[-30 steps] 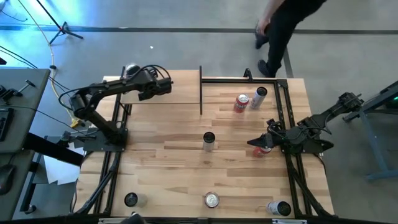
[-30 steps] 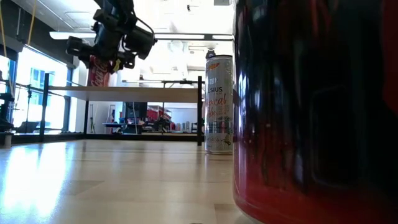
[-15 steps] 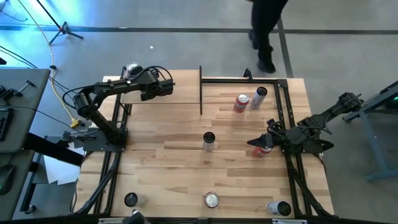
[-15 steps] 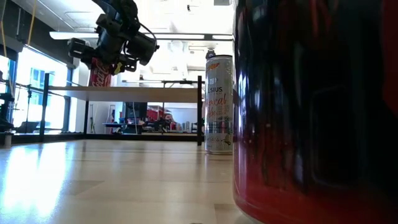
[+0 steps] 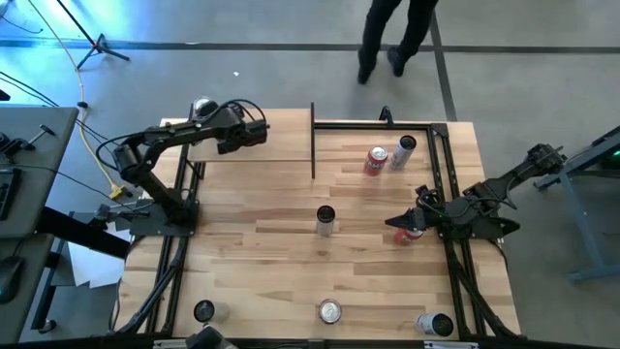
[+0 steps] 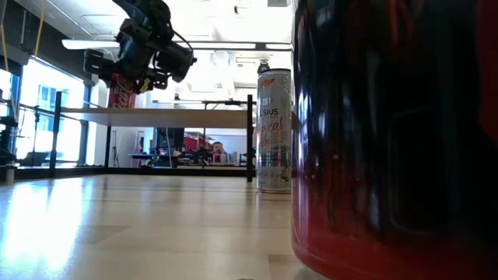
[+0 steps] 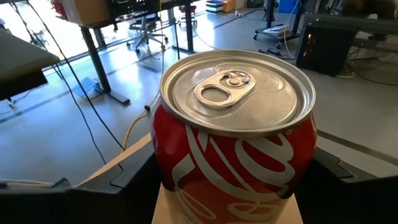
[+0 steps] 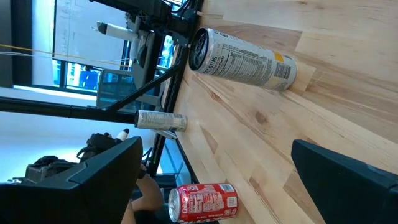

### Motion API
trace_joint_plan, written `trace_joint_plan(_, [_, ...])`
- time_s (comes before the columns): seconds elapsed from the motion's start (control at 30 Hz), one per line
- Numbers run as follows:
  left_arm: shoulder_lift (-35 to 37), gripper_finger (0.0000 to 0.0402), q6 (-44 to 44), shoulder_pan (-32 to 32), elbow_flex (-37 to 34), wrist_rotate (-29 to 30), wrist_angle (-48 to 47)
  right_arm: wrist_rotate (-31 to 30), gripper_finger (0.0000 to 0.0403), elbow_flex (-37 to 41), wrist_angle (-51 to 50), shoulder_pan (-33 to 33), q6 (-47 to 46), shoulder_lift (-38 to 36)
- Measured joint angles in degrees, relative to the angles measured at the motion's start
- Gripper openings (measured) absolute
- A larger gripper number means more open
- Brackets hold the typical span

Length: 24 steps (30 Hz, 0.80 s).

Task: Place canned beverage on shelf
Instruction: Put the top red soda can on the shelf

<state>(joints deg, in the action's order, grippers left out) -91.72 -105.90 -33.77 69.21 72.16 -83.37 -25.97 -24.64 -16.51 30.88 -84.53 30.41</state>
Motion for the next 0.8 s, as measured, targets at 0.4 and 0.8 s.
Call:
trace_joint_plan(0.4, [1.0, 0.0304, -0.4, 0.0, 0.0, -1.3, 0.3, 0.0, 0.0400, 0.0, 0.0, 0.0, 0.0, 0.0])
trace_joint_plan(0.8, [1.0, 0.0335, 0.4, 0.0, 0.0, -0.1, 0.2, 0.0, 0.0400, 0.0, 0.0, 0.0, 0.0, 0.0])
